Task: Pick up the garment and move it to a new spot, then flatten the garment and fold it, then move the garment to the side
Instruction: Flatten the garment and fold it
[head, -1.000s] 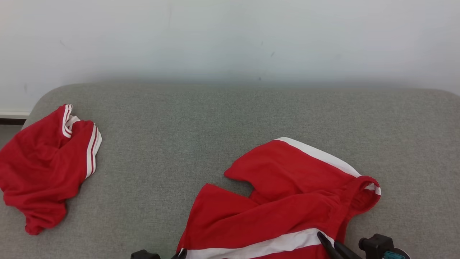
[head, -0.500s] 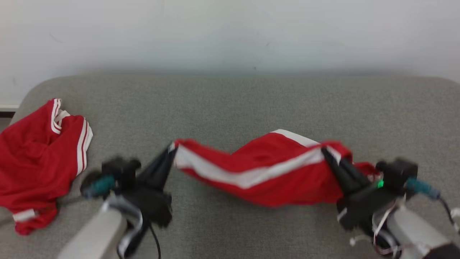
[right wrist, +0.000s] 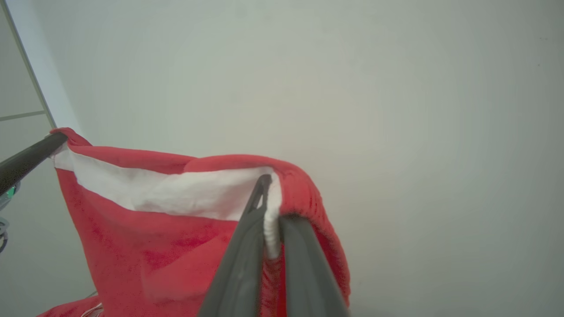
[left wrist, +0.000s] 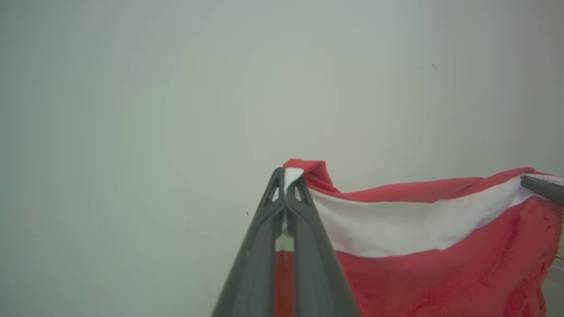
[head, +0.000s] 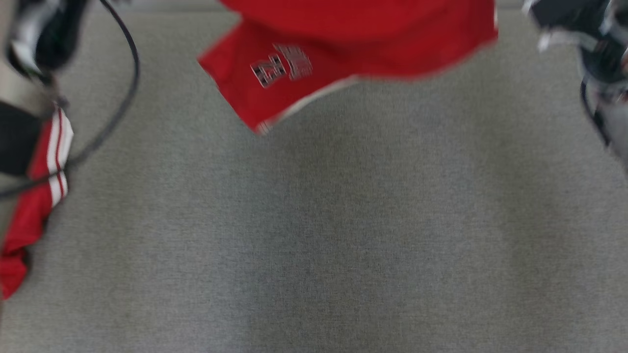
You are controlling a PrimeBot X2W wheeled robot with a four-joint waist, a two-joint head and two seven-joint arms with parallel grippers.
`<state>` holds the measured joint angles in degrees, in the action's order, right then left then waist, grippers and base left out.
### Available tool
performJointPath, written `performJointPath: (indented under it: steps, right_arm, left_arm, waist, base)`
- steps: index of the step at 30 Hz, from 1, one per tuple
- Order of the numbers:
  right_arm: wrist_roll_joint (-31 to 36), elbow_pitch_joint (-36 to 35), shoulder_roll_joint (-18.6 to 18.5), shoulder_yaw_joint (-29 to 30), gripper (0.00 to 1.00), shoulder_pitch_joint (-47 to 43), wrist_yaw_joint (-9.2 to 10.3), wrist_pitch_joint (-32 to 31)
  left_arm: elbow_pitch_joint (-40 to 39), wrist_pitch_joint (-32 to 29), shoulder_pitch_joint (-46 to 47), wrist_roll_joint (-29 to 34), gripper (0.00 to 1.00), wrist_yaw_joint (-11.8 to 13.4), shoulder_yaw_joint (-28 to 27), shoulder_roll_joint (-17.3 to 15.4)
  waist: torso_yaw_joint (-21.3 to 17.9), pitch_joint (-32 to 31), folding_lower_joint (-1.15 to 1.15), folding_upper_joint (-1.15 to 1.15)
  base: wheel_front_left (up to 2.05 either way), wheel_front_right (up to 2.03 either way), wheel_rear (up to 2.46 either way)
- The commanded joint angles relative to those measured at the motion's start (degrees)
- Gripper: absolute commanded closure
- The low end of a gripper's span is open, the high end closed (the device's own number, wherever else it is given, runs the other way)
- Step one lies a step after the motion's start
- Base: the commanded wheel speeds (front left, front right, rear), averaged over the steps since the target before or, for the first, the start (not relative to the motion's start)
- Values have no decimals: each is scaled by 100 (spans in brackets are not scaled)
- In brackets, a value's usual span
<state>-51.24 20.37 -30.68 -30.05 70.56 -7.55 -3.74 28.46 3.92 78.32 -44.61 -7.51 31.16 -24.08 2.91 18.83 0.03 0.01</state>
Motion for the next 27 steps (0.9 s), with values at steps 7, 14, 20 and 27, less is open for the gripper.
performJointPath:
  steps: [7,14,20,27]
  right_arm:
    - [-329,698,218,-365,100,2062,13,-641]
    - [-396,1086,93,-950,100,3112,13,-857]
    - [-714,1272,-92,-1392,100,3484,13,-692]
    - [-1237,700,-592,-2147,100,2665,13,-79]
  left_arm:
    - [784,89,1743,-125,100,9,14,-53]
    - [1191,74,2611,-256,100,9,448,-94]
    - [1360,318,2835,-596,100,9,854,-91]
    - [1072,884,1848,-1069,100,9,1304,-316]
  waist:
    - [-204,1324,-3,-1]
    - [-234,1649,-3,-1]
    - [-196,1923,-3,-1]
    - [-224,1705,-3,-1]
  base:
    - [0,0,0]
    - [0,0,0]
    - [0,0,0]
    - [0,0,0]
